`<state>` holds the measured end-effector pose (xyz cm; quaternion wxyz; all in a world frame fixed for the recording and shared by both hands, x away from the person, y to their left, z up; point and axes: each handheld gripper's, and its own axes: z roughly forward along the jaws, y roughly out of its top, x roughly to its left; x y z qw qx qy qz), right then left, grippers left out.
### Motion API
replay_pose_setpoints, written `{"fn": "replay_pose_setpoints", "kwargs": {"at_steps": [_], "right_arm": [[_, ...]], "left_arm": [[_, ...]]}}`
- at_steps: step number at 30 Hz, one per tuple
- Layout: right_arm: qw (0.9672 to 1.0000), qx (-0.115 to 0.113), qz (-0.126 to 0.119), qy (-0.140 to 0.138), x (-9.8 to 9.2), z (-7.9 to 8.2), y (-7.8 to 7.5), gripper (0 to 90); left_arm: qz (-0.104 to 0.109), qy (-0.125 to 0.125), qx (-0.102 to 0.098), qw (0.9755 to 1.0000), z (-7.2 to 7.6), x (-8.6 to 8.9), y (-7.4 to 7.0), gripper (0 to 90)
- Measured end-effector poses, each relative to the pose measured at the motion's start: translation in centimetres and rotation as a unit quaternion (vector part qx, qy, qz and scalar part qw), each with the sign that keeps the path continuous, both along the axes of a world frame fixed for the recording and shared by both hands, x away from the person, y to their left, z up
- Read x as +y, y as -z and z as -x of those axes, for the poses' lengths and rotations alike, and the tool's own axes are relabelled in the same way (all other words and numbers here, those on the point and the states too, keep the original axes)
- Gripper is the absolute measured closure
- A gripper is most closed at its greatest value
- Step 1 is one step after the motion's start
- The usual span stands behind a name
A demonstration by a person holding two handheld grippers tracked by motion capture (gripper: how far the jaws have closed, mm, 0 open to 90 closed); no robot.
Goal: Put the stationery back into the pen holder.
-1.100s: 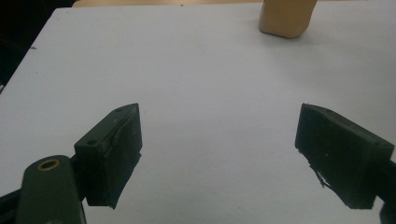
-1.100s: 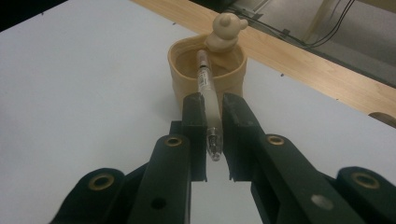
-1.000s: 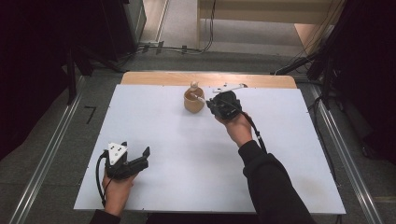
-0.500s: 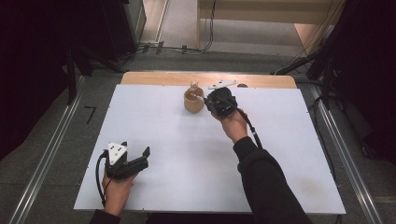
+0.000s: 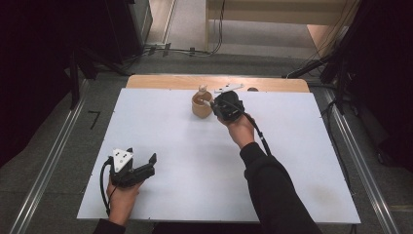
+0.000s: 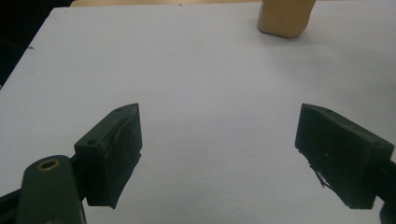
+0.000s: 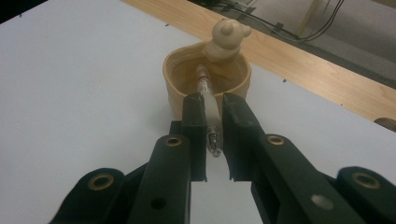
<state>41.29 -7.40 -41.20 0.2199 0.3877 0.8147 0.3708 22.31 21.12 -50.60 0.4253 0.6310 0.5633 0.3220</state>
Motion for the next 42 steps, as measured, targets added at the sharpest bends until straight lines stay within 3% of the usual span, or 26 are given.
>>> {"fn": "replay_pose_setpoints", "kwargs": {"at_steps": [16, 19, 42], "right_arm": [[1.0000, 0.001, -0.009, 0.003, 0.39, -0.33, -0.08, 76.6], [0.9998, 0.007, -0.018, -0.002, 0.35, -0.40, -0.12, 68.3], [0.9991, 0.021, -0.033, -0.012, 0.29, -0.32, 0.00, 59.5]], "left_arm": [[0.000, 0.000, 0.001, 1.0000, -0.01, 0.00, 0.01, 15.7], [0.000, 0.000, 0.000, 1.0000, -0.02, -0.01, 0.02, 15.7], [0.000, 0.002, 0.002, 1.0000, -0.05, -0.06, 0.06, 15.7]]}}
